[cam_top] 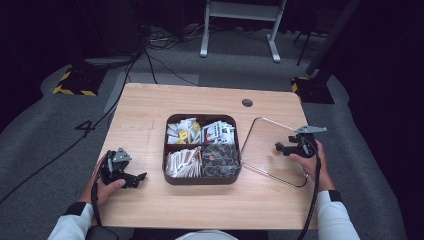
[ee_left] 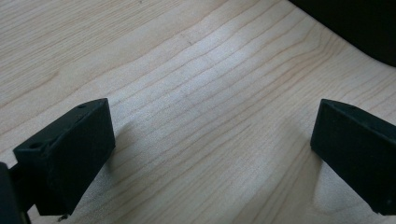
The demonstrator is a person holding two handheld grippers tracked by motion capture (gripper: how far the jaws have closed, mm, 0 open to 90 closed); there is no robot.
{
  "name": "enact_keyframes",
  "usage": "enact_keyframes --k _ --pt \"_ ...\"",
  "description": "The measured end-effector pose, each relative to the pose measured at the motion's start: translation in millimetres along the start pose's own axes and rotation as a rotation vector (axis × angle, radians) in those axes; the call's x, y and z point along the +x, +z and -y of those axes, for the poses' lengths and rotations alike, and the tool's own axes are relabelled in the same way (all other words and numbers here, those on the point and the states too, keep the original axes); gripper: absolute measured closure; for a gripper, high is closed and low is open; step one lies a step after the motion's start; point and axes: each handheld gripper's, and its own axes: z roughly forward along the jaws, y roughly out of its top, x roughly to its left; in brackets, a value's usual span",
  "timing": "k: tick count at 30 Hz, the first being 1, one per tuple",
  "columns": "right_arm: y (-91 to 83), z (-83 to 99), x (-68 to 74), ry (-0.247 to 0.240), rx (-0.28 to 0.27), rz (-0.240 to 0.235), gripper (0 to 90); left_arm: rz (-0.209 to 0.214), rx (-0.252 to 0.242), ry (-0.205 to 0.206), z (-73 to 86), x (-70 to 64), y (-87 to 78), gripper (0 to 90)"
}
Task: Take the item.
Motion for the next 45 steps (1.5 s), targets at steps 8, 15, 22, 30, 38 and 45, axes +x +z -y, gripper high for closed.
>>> enact_keyframes --k 8,15,22,30,38,45 --pt "-6.6 -20.9 11.2 -0.028 -0.042 -0.019 27.3 -0.001 0.001 0.001 0.2 0.1 -0.3 0.0" --pt "-11.1 -58.8 31.4 -0.068 -0.107 -0.053 29.0 0.002 0.001 0.002 0.2 0.4 -0.2 0.0" --pt "1.6 -96.3 69.1 -0.142 -0.116 -0.109 30.0 -0.008 -0.002 0.0 1.3 -0.2 -1.2 0.2" --pt "25.4 -125.3 105.6 -0.202 -0.092 -0.149 29.9 -0.004 0.0 -0.006 1.6 -0.5 -1.5 0.2" --pt "58.5 -139.4 131.5 -0.222 -0.035 -0.18 30.4 -0.007 0.0 -0.008 3.5 -0.1 -3.2 0.3" --pt "85.8 -143.9 152.0 -0.252 0.026 -0.18 30.3 -0.011 0.0 -0.012 4.2 -0.5 -3.7 0.3"
